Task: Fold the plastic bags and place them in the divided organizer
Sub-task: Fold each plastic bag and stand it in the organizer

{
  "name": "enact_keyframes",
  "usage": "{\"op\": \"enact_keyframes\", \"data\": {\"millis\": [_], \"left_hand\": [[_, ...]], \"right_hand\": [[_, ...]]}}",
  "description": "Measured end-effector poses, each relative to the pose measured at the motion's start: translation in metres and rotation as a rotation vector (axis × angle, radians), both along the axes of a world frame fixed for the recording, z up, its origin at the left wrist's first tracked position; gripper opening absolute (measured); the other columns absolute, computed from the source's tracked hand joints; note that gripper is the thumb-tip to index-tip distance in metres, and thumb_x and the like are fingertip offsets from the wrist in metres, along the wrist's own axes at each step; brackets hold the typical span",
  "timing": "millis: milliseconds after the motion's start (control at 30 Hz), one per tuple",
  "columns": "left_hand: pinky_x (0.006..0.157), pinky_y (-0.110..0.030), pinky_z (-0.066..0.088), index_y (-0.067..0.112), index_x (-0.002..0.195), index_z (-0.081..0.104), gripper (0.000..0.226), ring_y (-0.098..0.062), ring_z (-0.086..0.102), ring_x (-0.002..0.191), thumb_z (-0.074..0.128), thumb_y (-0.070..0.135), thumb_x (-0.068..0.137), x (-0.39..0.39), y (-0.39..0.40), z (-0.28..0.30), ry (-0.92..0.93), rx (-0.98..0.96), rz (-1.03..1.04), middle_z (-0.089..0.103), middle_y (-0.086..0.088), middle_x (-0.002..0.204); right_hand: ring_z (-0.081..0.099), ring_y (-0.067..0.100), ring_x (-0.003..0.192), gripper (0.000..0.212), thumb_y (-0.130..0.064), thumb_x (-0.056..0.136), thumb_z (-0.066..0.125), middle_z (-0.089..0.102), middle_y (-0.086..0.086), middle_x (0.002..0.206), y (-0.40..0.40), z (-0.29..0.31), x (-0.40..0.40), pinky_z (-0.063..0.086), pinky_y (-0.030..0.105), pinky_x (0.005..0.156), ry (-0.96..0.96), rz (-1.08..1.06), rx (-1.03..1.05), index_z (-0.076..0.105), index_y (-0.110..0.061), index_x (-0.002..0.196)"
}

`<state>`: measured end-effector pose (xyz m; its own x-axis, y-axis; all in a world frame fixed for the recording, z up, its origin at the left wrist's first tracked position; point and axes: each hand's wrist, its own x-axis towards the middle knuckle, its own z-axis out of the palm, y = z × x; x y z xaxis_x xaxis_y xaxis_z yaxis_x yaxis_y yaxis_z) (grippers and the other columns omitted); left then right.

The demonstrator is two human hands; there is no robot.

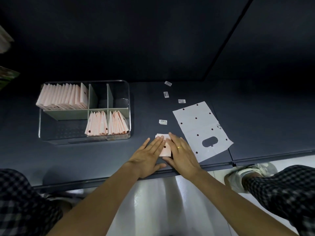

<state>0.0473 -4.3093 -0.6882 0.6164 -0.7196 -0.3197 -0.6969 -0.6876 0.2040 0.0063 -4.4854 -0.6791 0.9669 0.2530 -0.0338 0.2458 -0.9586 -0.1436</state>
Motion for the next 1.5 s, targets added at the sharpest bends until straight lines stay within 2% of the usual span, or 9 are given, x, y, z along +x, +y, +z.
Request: {"op": "enact_keyframes", "data": {"millis": [100,233,400,600,800,967,1167,1333,1500], "left_hand": [[0.115,-0.034,-0.017,0.012,0.149,-0.014,0.081,-0.010,-0.023,0.141,0.024,0.059,0.095,-0.002,-0.001,0.000,0.012,-0.031,0.021,-0.020,-0.001,0.156],[0.116,-0.027,-0.010,0.016,0.151,0.010,0.072,-0.009,-0.002,0.145,0.044,0.046,0.096,0.003,-0.002,0.008,0.124,-0.219,0.133,0.001,0.001,0.159],[0.080,-0.038,0.047,0.013,0.106,0.069,0.022,-0.027,0.064,0.097,0.065,0.023,0.087,0.003,0.001,0.024,0.136,-0.648,0.667,0.071,-0.008,0.103],[0.057,-0.040,0.041,0.018,0.081,0.040,0.019,-0.032,0.056,0.065,0.057,0.020,0.088,0.007,0.004,0.061,0.104,-0.812,0.809,0.056,-0.002,0.066],[0.057,-0.028,0.042,0.012,0.097,0.061,0.017,-0.023,0.063,0.080,0.062,0.016,0.080,0.006,0.023,0.092,-0.277,-0.613,0.523,0.066,-0.001,0.085],[0.105,-0.038,0.038,0.011,0.105,0.060,0.045,-0.022,0.047,0.128,0.063,0.050,0.082,0.032,0.070,0.096,-0.257,-0.504,0.242,0.058,-0.003,0.129],[0.106,-0.036,0.029,0.012,0.129,0.049,0.075,-0.025,0.042,0.125,0.025,0.069,0.085,0.065,0.108,0.089,-0.412,-0.090,0.060,0.052,-0.003,0.132],[0.108,-0.039,0.021,0.016,0.114,0.051,0.067,-0.024,0.038,0.121,0.025,0.072,0.088,0.083,0.107,0.073,-0.412,0.057,-0.150,0.055,-0.001,0.121],[0.113,-0.044,0.012,0.017,0.124,0.049,0.068,-0.024,0.040,0.124,0.027,0.070,0.088,0.090,0.115,0.064,-0.368,0.194,-0.241,0.055,-0.004,0.126]], "right_hand": [[0.065,0.019,0.081,0.027,-0.032,0.067,0.082,0.069,0.001,0.096,-0.001,0.003,-0.001,0.052,0.028,0.070,-0.232,0.148,-0.060,0.069,-0.016,0.085],[0.062,0.017,0.069,0.015,-0.015,0.066,0.081,0.064,-0.003,0.073,-0.004,0.014,0.009,0.048,0.026,0.065,-0.357,0.278,-0.122,0.066,-0.018,0.069],[0.061,0.026,0.070,0.012,-0.005,0.073,0.074,0.063,0.001,0.074,0.006,0.049,0.028,0.037,0.028,0.068,-0.368,0.079,0.117,0.067,-0.013,0.077],[0.052,0.011,0.094,0.020,-0.024,0.094,0.054,0.051,-0.001,0.114,0.037,0.089,0.040,0.046,0.029,0.081,-0.180,-0.433,0.655,0.057,-0.013,0.110],[0.060,0.012,0.079,0.036,-0.046,0.096,0.038,0.063,-0.007,0.079,0.097,0.103,0.030,0.041,0.024,0.067,0.190,-0.509,0.878,0.058,-0.017,0.094],[0.055,0.024,0.094,0.024,-0.024,0.100,0.033,0.058,0.001,0.095,0.104,0.118,0.051,0.042,0.033,0.077,0.179,-0.607,0.924,0.050,-0.009,0.109],[0.053,0.027,0.095,0.024,-0.023,0.098,0.039,0.060,0.008,0.102,0.101,0.122,0.069,0.043,0.037,0.081,0.201,-0.541,0.710,0.052,-0.004,0.106],[0.049,0.023,0.070,0.020,-0.021,0.093,0.051,0.053,-0.003,0.065,0.112,0.117,0.081,0.036,0.026,0.057,0.127,-0.549,0.640,0.054,-0.010,0.076],[0.060,0.031,0.093,0.021,-0.019,0.090,0.052,0.070,0.010,0.096,0.133,0.107,0.101,0.046,0.033,0.075,0.112,-0.469,0.472,0.067,-0.007,0.097]]}}
